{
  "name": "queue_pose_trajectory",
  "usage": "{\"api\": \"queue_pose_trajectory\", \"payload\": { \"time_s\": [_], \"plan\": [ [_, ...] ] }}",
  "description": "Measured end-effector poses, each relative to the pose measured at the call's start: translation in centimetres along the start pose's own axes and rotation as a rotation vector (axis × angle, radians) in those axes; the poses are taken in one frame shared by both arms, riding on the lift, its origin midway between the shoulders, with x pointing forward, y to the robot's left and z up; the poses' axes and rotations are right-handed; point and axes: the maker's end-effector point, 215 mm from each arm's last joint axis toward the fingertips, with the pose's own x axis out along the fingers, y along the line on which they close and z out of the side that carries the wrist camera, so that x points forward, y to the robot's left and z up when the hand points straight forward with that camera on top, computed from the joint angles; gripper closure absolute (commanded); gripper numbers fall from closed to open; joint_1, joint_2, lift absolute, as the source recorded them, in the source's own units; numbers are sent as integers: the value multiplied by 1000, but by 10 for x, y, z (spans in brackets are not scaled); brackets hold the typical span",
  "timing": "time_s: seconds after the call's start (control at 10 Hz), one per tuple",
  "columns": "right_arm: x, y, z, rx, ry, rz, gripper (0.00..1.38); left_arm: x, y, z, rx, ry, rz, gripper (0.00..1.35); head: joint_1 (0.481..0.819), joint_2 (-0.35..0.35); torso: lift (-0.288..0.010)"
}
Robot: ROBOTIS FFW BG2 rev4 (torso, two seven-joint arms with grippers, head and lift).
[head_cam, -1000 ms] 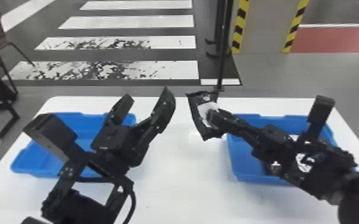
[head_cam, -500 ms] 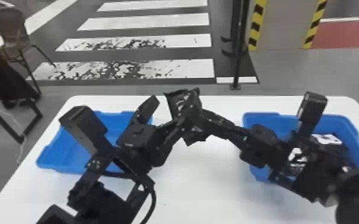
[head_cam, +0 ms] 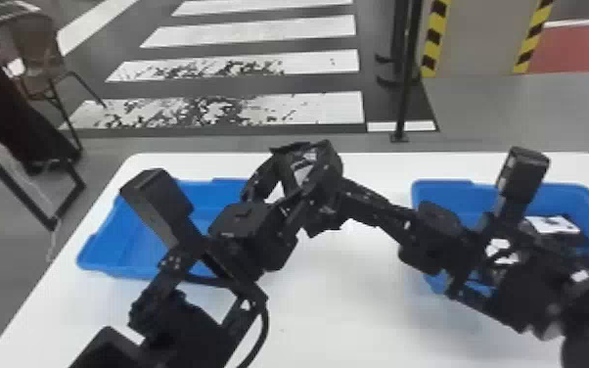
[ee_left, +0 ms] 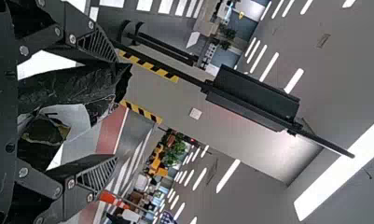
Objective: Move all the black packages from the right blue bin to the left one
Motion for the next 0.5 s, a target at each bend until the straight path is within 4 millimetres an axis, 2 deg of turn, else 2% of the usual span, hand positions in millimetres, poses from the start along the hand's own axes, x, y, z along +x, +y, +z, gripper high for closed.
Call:
{"api": "queue_pose_trajectory", "payload": {
  "time_s": [0.1,0.3,0.5],
  "plan": [
    [0,0,0,4,-2,1,1088,0,0,0,-2,-2,0,1204,682,150,-171],
    [0,-2,2,4,-11,-1,1088,-1,-4,-4,-3,22,-9,1208,685,143,-171],
    [2,-8,5,-1,-16,-5,1067,-2,-17,-17,22,96,-48,1208,690,125,-171]
  ]
}}
